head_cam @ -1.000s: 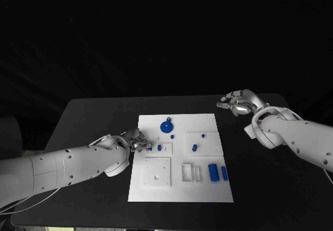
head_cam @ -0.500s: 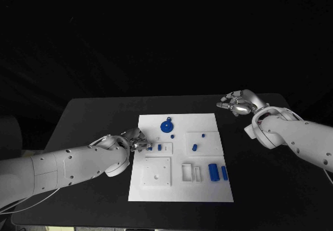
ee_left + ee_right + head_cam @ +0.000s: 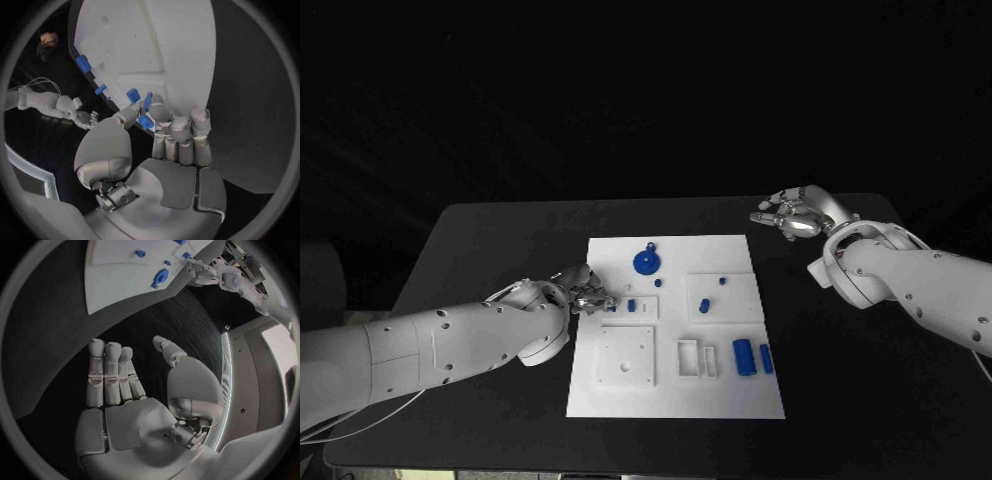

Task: Assemble the parts on the task board

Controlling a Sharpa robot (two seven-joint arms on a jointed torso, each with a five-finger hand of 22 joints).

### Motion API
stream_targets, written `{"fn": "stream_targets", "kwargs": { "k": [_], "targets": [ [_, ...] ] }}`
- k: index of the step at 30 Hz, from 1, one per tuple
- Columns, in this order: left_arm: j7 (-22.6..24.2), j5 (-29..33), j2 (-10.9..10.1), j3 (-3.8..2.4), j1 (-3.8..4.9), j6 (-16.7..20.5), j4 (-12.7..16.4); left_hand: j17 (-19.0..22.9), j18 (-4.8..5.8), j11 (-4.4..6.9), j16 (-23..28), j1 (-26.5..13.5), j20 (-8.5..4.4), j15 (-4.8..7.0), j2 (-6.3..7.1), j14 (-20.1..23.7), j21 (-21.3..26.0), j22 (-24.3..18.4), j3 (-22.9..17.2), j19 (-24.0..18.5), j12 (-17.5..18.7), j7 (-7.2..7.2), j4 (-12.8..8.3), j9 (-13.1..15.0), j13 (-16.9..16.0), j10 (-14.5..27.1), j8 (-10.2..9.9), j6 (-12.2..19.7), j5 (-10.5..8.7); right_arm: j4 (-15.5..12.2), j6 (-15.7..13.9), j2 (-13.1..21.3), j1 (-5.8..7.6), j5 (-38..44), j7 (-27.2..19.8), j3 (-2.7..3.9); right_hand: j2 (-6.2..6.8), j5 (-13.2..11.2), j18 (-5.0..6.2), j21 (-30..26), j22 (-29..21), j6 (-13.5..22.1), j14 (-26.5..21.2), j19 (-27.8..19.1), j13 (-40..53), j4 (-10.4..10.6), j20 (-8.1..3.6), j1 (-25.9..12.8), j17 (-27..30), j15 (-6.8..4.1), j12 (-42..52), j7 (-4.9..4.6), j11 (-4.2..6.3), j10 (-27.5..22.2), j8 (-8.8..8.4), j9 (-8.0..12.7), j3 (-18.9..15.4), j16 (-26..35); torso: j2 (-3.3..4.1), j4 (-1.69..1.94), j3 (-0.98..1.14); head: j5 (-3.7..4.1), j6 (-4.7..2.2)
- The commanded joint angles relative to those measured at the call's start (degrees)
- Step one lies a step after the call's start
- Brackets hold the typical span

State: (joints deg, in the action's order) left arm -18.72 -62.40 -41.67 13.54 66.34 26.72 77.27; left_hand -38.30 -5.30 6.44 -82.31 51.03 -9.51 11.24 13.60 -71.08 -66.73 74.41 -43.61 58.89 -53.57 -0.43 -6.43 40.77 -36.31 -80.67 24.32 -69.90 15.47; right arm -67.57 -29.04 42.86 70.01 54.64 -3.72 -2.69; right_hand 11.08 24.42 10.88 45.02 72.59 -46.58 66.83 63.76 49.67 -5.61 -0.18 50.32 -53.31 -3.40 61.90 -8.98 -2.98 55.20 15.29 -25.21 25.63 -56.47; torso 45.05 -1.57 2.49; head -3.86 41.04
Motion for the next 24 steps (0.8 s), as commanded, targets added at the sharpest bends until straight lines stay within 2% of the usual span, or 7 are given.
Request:
{"fn": "stream_targets", "kwargs": {
  "k": [1, 12, 24],
  "targets": [
    [-0.79, -0.14, -0.05, 0.2, -0.35, -1.14, -0.21, -0.09, -0.63, -0.05, -0.4, 2.68, -6.13, 1.01, -1.72, -0.92, -0.34, -0.04, 0.48, 0.21, -0.37, 0.01, 0.15, 0.12, -0.09, -0.54, 0.28, -0.53, -0.36, -0.14, 0.69, 0.02, -0.03, 0.07, -0.57, 0.01, -0.01, 0.31, 4.12, -0.25, 0.1, 0.02, 0.37, 0.27, -0.08, 0.27, 0.19, -0.63, -0.05, 0.09, 0.19, -0.41, 0.07, -0.3, 0.32, 0.06, -0.15, 0.24, 0.03, -0.01, 0.0, 0.04, 0.04],
    [-0.68, -0.09, -0.16, 0.2, -0.37, -1.36, -0.18, -0.22, -0.65, -0.03, -0.61, 2.55, -6.11, 1.02, -0.9, -0.94, -0.37, -0.03, 1.25, 0.21, -0.72, -0.07, 0.86, 0.19, -0.26, -0.6, 0.63, -0.7, -0.24, -0.22, 0.67, 0.06, -0.03, 0.07, -0.56, 0.01, -0.03, 0.38, 4.12, -0.26, 0.11, 0.02, 0.37, 0.28, -0.1, 0.27, 0.19, -0.66, -0.06, 0.09, 0.21, -0.41, 0.07, -0.31, 0.31, 0.07, -0.17, 0.24, 0.01, -0.02, -0.01, 0.01, 0.13],
    [-0.58, 0.01, -0.3, 0.2, -0.37, -1.22, -0.09, -0.44, -0.7, 0.05, -0.97, 1.44, -6.11, 1.07, 0.31, -0.97, -0.44, -0.01, 2.05, 0.23, -1.24, -0.18, 2.94, 0.17, -0.53, -0.55, 1.11, -0.85, -0.42, -0.24, 0.63, 0.07, -0.03, 0.07, -0.55, 0.01, -0.03, 0.45, 4.11, -0.27, 0.13, 0.02, 0.37, 0.28, -0.13, 0.25, 0.19, -0.68, -0.07, 0.09, 0.23, -0.41, 0.07, -0.32, 0.32, 0.07, -0.19, 0.25, -0.01, 0.0, -0.01, -0.03, 0.25]
  ]
}}
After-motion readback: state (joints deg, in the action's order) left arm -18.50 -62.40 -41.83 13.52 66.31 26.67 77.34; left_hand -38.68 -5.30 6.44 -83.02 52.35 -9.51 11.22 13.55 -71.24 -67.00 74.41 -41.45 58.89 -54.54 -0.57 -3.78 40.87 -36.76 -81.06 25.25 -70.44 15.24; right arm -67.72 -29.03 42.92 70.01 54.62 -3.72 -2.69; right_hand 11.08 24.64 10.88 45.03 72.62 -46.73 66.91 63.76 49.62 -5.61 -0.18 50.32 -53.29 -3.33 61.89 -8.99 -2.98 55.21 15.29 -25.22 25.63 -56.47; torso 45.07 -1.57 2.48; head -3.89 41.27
